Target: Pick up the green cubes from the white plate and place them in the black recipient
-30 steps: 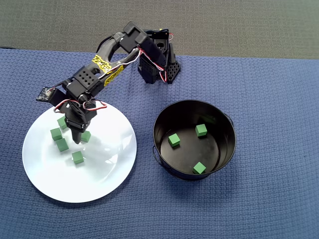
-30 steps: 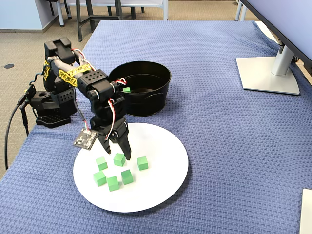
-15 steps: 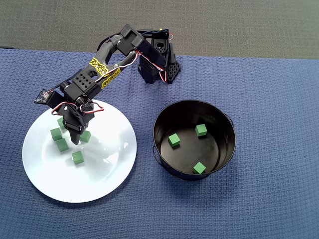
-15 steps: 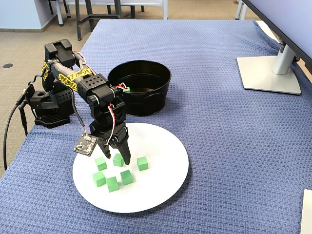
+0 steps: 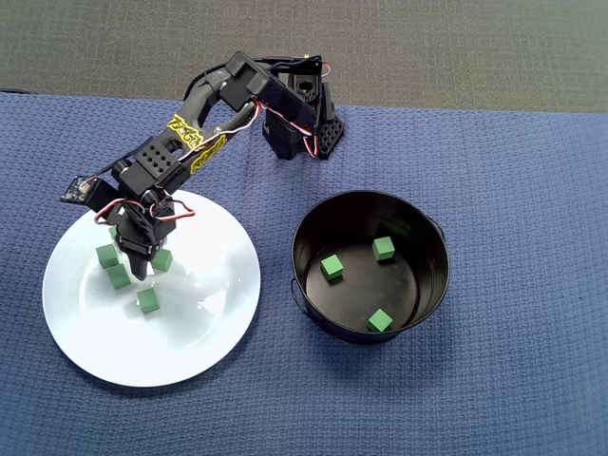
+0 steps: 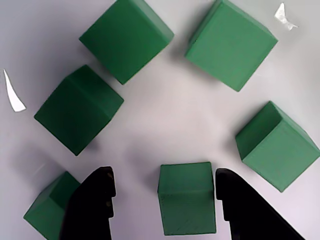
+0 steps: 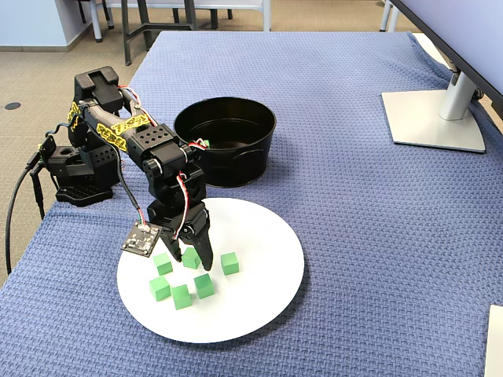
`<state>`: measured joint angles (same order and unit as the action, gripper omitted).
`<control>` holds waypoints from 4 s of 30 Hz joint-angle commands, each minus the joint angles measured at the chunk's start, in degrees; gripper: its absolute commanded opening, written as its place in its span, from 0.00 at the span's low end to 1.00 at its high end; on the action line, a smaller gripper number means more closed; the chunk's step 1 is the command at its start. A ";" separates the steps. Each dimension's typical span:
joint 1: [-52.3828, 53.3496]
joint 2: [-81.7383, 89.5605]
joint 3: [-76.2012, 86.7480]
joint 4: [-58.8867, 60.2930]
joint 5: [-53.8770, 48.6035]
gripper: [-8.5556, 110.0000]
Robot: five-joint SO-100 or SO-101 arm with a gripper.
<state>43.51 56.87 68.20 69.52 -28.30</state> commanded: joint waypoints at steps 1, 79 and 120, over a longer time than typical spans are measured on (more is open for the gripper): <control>0.18 0.62 -3.16 -1.41 -1.32 0.21; -56.43 66.80 41.92 -5.19 23.82 0.44; 0.18 33.75 29.79 -8.17 -44.47 0.36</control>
<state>42.54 92.72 102.92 57.92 -72.25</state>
